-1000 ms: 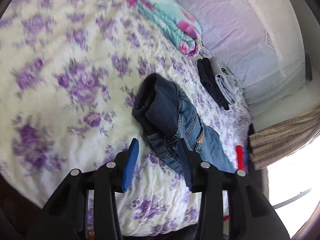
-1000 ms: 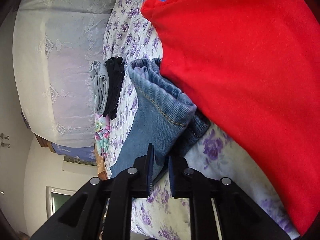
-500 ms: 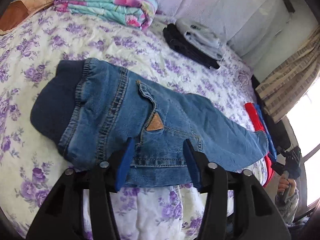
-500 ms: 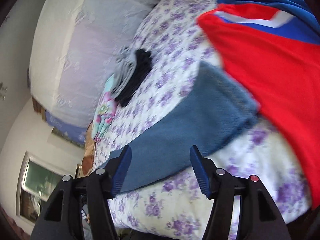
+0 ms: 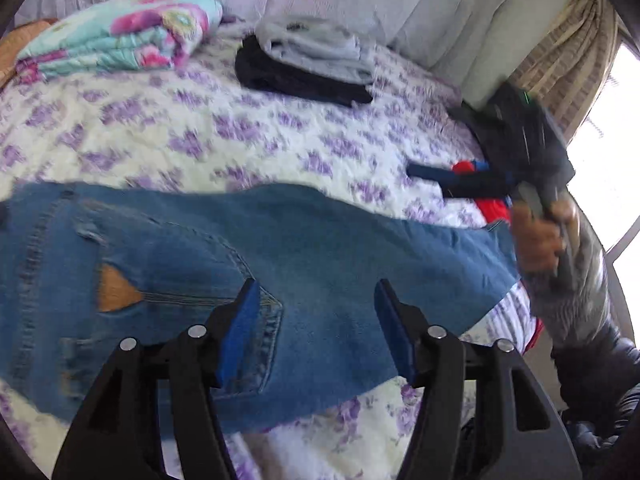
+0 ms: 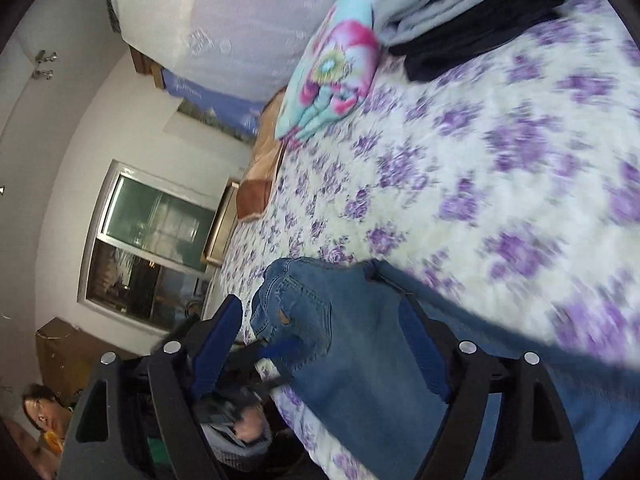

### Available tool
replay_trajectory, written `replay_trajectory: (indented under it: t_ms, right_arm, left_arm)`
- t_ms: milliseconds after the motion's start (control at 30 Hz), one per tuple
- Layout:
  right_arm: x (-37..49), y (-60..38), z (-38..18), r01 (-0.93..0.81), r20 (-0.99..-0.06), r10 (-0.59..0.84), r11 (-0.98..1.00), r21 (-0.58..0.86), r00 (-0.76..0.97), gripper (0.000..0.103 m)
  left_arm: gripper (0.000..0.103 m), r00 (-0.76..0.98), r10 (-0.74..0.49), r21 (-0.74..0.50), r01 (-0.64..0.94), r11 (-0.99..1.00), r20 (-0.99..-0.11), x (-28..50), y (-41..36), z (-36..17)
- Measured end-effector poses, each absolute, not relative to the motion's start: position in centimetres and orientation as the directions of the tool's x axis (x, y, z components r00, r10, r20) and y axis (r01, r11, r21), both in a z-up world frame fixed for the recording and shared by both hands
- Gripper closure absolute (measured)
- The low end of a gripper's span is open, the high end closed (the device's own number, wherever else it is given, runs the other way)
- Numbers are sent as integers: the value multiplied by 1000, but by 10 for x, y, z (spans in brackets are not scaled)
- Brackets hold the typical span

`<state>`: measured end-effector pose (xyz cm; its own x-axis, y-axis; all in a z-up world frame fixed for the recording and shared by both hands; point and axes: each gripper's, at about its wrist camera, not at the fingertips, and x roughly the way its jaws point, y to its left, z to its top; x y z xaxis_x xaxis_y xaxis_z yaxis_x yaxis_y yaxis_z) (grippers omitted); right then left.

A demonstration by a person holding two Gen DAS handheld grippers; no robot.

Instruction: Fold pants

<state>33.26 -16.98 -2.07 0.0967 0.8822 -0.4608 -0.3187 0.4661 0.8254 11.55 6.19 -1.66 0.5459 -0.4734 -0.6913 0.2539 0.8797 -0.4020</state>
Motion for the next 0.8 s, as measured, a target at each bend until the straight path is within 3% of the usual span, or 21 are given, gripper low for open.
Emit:
replay_trajectory:
  t_ms: [200,267,500,800]
  right_arm:
    - [365,-123,-56,-323,-568,821,522,789,-60,21]
    - [365,-113,-65,-325,-561,816,498,804,-137,21]
    - [343,-96,-63,-354,-479,821,368,860,-310,15]
    - [362,-48,-77,-341,-489,779,371,864,-393,11]
  left_arm:
    - [43,604,-413,-296,288,911,-682,100,49,-42]
    - [42,624,-400,-266,301,916,-671,95,47,-44]
    - [20,664,-393,-192,357,914,-635,88,31,-49]
    - [19,660,-426,-223,373,901,-618,90,35,-49]
